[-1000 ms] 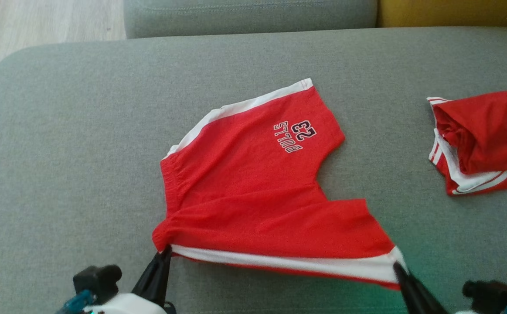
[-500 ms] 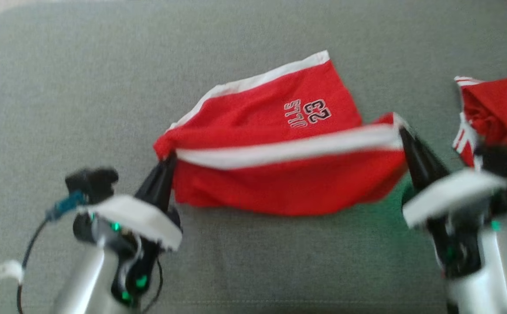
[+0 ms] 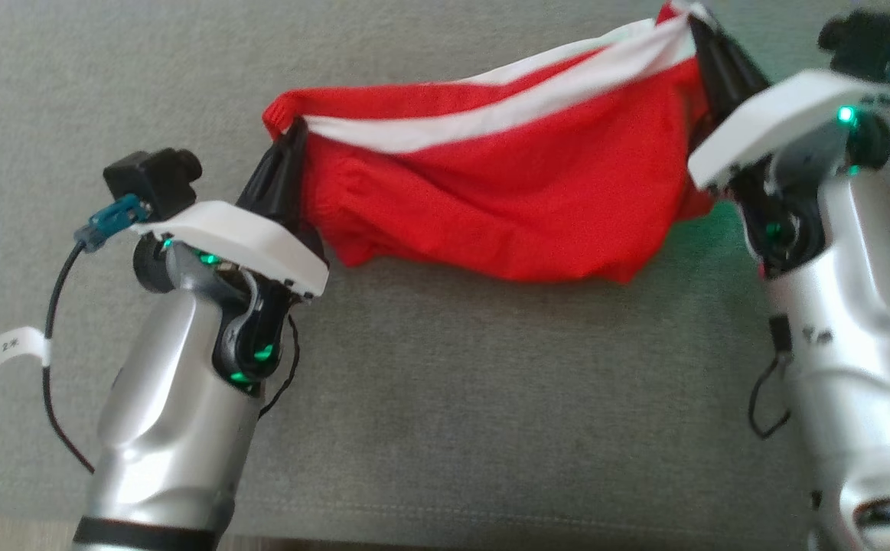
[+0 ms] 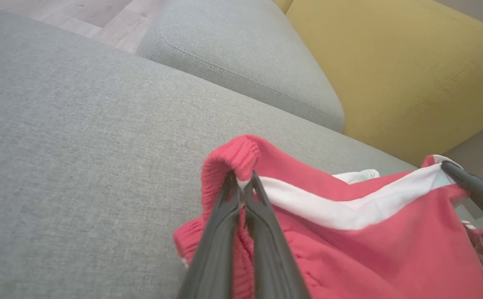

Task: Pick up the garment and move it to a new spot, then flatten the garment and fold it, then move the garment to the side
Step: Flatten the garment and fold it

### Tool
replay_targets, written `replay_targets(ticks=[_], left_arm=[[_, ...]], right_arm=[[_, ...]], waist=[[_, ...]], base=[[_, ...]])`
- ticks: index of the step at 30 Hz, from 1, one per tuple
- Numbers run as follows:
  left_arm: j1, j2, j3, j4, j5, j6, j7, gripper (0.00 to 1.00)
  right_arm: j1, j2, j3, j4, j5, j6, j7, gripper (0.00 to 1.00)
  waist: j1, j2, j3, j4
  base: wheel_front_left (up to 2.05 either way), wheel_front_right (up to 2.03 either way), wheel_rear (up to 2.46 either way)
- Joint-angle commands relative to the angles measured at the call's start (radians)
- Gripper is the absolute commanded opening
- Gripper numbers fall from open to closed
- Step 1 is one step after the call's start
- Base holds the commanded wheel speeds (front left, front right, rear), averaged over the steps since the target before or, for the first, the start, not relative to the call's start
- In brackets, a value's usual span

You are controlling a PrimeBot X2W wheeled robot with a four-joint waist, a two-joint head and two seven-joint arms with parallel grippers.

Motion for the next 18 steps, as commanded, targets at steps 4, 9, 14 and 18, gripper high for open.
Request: replay_targets(ticks=[4, 9, 14, 18], left_arm=[[-0.061, -0.001, 0.014, 0.058, -0.018, -0.030, -0.038, 0.00], [-0.075, -0.012, -0.021, 0.139, -0.046, -0.062, -0.028, 0.53], [-0.051, -0.006, -0.036, 0.169, -0.033, -0.061, -0.065, 1.00], [-0.021, 0.010, -0.036, 0.154, 0.004, -0.030, -0.127, 1.00]], right_arm=[[-0.116, -0.019, 0.057, 0.121, 0.000, 0.007, -0.069, 0.00], [-0.158, -0.028, 0.103, 0.246, 0.013, 0.007, -0.128, 0.25], [-0.139, -0.034, 0.170, 0.267, 0.043, 0.007, -0.230, 1.00], [-0.105, -0.052, 0.215, 0.237, 0.046, 0.007, -0.305, 1.00]], waist=[[-0.0003, 0.0000, 0.034, 0.037], [-0.0003, 0.0000, 0.037, 0.041], [-0.0003, 0.0000, 0.022, 0.030], [-0.0003, 0.0000, 0.004, 0.022]], base=[[0.00, 0.00, 0.00], [0.00, 0.00, 0.00], [0.00, 0.00, 0.00], [0.00, 0.00, 0.00]])
